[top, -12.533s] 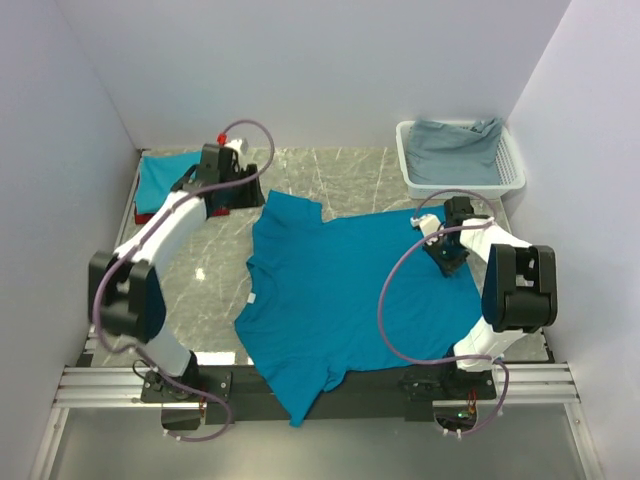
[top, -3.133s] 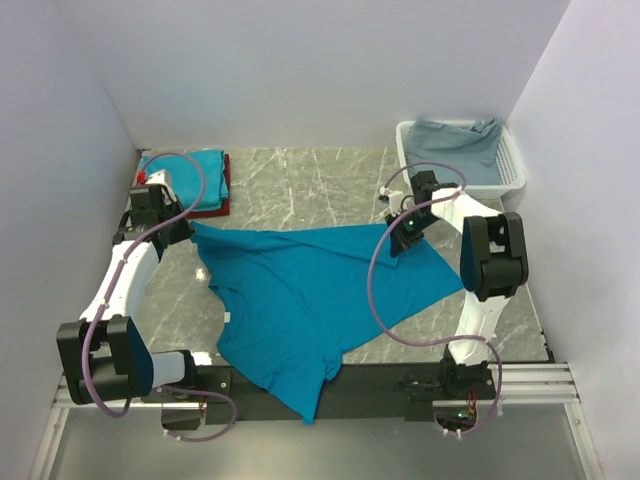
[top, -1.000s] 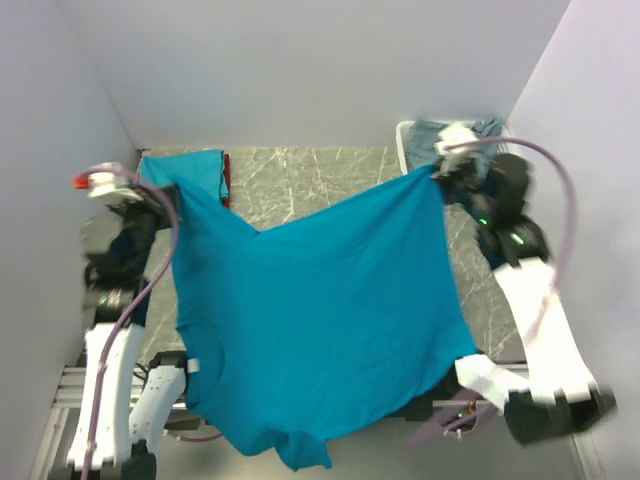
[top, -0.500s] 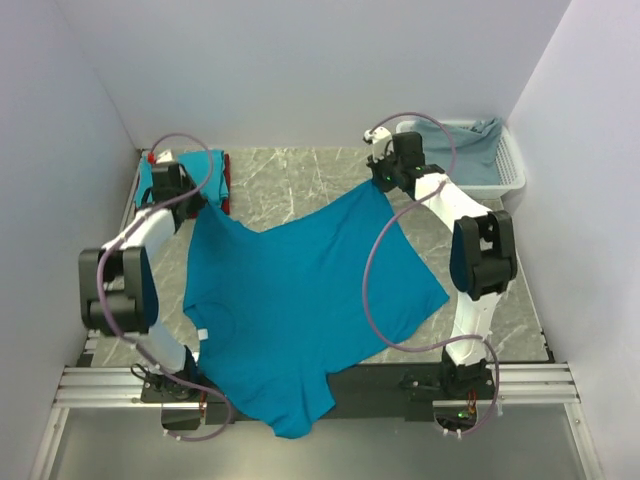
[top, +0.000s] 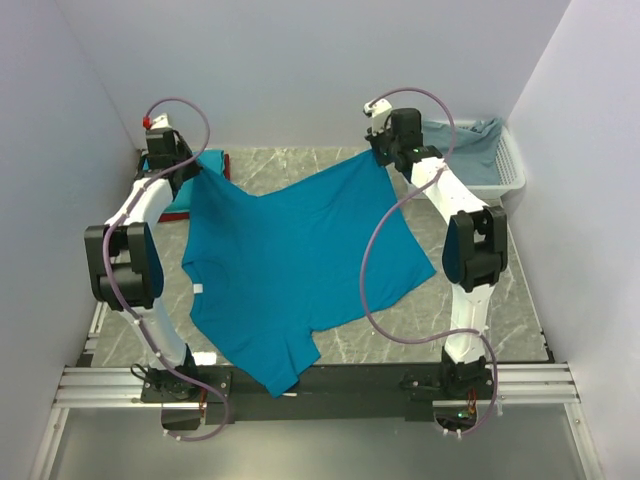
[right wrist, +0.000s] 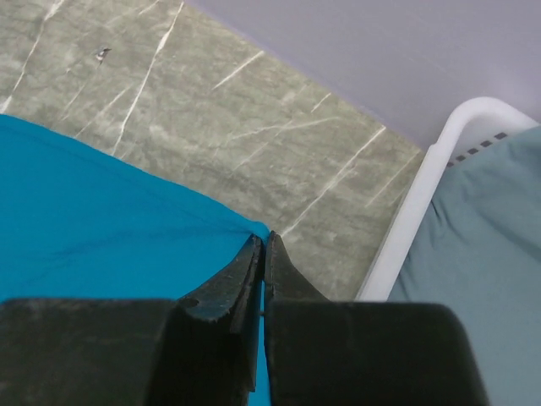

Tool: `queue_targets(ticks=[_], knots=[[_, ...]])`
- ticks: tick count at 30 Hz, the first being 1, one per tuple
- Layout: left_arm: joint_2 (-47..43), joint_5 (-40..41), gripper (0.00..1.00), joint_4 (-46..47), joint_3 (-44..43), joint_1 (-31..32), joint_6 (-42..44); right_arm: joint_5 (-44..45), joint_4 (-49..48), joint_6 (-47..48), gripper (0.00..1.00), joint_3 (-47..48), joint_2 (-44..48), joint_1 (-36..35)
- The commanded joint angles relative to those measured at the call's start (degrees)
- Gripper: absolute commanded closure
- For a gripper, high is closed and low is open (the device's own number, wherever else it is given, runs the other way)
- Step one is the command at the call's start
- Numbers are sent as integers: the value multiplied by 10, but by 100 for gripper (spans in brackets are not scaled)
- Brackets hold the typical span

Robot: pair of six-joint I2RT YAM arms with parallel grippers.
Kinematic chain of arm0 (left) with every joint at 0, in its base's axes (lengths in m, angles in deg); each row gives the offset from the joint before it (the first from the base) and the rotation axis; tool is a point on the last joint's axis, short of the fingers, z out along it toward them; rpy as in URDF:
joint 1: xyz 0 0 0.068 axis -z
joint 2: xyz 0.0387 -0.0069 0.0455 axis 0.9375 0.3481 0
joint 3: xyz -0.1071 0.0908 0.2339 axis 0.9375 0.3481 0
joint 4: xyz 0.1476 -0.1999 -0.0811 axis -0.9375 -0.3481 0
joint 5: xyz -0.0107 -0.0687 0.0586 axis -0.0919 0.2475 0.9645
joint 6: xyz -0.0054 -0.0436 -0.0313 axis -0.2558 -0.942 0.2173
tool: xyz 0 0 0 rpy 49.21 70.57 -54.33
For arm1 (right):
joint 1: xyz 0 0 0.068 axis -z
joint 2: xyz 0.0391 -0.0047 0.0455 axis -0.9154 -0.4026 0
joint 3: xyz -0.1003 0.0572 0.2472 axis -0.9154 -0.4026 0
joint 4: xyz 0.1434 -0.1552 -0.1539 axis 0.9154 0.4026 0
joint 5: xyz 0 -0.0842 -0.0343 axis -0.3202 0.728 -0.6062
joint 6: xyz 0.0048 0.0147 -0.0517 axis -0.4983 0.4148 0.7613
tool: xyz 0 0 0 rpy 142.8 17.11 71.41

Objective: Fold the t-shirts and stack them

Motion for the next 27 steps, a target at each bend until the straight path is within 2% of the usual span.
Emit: queue_targets(ticks=[1,6,10,18,27], knots=[[-6,-6,100,-2,-40,-2,21,10,-9,-10,100,35,-14,7],[-42,1,100,10,-15,-3,28,-8,-19,-17,100,8,-5,19],[-85,-21,100,32,62,-2,8,-64,-13,1,100,-36,21,24],[-165,-45,100,41,163,-2,-5,-81,-31,22,100,-124,56,34],[-287,-54,100,14,253,-2,-9,-81,-25,15,100,-126,52,66]])
